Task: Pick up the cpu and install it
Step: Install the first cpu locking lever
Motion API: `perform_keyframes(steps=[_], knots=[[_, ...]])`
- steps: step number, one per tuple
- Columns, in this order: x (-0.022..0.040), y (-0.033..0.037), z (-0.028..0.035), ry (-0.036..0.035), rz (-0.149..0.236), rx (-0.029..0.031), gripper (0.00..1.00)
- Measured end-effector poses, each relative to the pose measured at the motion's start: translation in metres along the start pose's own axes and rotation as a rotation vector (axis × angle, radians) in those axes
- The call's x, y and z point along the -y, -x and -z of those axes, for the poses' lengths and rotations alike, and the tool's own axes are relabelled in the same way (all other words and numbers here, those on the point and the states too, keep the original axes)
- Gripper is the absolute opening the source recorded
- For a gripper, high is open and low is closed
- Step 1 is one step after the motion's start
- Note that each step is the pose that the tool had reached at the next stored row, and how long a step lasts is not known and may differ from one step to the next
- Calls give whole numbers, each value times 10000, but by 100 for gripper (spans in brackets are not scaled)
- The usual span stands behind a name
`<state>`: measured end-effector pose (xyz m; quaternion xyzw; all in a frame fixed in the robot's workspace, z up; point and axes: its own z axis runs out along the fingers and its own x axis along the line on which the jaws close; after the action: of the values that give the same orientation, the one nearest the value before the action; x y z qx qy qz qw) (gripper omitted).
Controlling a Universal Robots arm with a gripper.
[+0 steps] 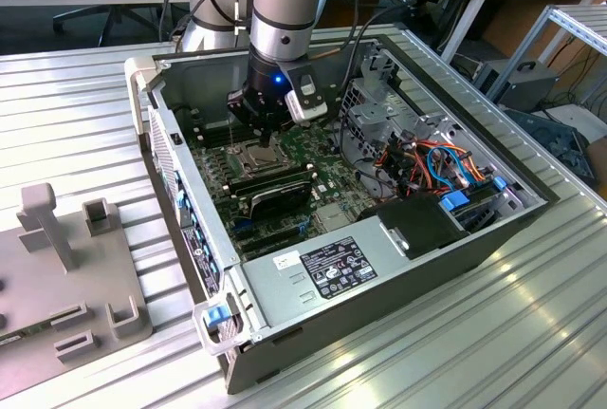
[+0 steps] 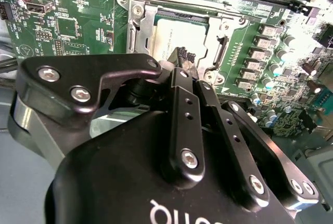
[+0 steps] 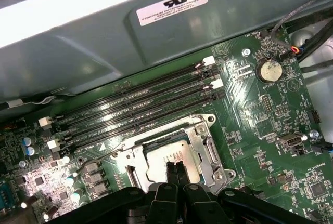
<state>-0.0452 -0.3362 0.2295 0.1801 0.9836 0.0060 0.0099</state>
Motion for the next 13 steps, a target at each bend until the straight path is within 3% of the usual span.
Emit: perform_keyframes(steps=[7,10,13], knots=[[0,0,0,1,42,-1,11],[0,0,0,7,479,-8,11],[0,0,-2,26,1547,-23,11]])
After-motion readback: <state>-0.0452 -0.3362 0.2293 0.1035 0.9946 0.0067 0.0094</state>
